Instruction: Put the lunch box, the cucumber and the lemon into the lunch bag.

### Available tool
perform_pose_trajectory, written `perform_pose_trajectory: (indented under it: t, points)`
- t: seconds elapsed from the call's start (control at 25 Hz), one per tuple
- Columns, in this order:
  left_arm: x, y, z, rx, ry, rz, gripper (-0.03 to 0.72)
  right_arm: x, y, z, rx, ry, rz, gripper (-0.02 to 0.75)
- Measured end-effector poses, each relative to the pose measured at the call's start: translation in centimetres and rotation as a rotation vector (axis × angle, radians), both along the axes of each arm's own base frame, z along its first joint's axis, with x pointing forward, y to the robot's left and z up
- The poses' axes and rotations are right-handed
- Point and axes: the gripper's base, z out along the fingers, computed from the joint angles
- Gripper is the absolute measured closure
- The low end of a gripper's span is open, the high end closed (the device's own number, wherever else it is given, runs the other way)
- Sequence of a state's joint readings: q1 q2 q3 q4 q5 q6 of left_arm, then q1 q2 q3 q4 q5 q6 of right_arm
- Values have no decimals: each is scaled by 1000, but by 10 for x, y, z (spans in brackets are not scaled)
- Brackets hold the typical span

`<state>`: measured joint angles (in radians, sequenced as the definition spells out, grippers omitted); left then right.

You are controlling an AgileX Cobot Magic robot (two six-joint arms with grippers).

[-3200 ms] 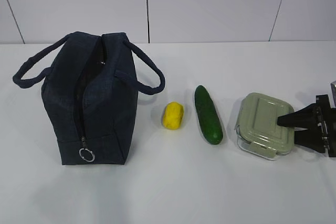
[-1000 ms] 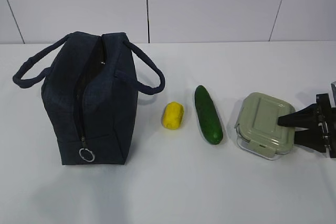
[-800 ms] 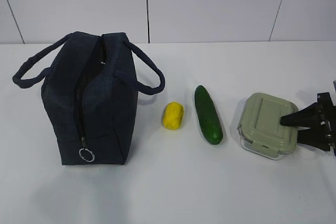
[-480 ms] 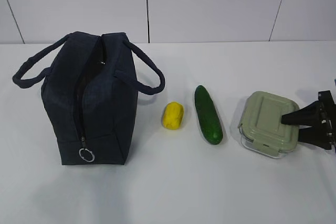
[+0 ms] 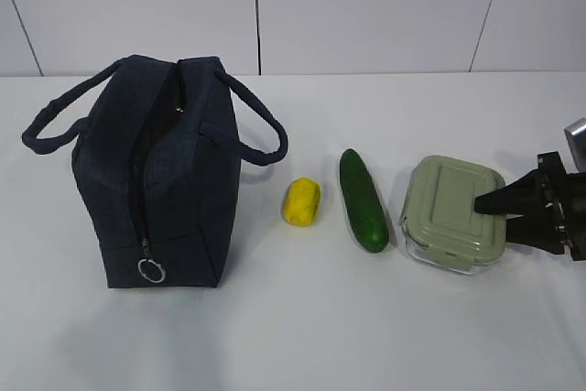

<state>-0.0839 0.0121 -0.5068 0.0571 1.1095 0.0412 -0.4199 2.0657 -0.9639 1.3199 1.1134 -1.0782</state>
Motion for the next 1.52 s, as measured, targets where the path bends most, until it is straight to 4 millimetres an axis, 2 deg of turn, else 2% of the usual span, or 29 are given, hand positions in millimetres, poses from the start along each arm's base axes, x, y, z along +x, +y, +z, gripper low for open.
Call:
perform_pose_trajectory:
  t: [0.52, 1.04, 1.16, 1.4, 1.52]
  points:
    - [0, -1, 0, -6, 1, -4, 450, -1, 0, 28, -12, -25, -23, 376]
    - [0, -7, 0, -72, 7, -47, 450, -8, 3, 77, -28, -83, -63, 376]
    - [1, -9, 6, -91, -17, -59, 450, -12, 5, 91, -31, -104, -70, 376]
    - [23, -14, 34, -146, -62, -81, 450, -17, 8, 111, -30, -132, -84, 376]
    - [40, -19, 37, -191, -29, -92, 450, -20, 9, 120, -29, -146, -93, 376]
